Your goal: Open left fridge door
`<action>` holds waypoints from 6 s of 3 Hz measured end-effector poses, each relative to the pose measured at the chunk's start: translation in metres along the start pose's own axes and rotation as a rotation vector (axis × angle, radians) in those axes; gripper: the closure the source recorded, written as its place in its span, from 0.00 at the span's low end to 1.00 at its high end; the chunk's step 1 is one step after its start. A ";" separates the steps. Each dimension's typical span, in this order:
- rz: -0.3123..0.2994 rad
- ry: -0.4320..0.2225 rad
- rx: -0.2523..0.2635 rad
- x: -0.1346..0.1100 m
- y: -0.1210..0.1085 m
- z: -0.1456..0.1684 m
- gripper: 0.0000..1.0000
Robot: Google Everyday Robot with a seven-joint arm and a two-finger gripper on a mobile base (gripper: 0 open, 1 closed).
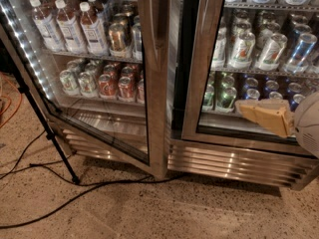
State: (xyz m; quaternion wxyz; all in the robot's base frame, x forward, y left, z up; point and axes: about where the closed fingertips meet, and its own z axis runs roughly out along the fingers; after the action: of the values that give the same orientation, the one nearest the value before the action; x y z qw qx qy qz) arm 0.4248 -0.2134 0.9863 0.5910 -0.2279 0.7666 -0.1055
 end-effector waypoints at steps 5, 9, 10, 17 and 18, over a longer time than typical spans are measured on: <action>0.281 -0.111 -0.297 -0.036 0.052 0.044 1.00; 0.453 -0.157 -0.675 -0.111 0.154 0.086 1.00; 0.453 -0.157 -0.676 -0.110 0.153 0.085 1.00; 0.506 -0.127 -0.510 -0.049 0.126 0.155 1.00; 0.531 -0.112 -0.480 -0.033 0.122 0.183 1.00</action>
Offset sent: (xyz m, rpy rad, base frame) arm 0.0000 0.0000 0.0000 0.0000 0.0000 0.0000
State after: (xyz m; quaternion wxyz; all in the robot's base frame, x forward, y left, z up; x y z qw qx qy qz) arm 0.5790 -0.0714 0.9113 0.5686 -0.1586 0.7683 0.2475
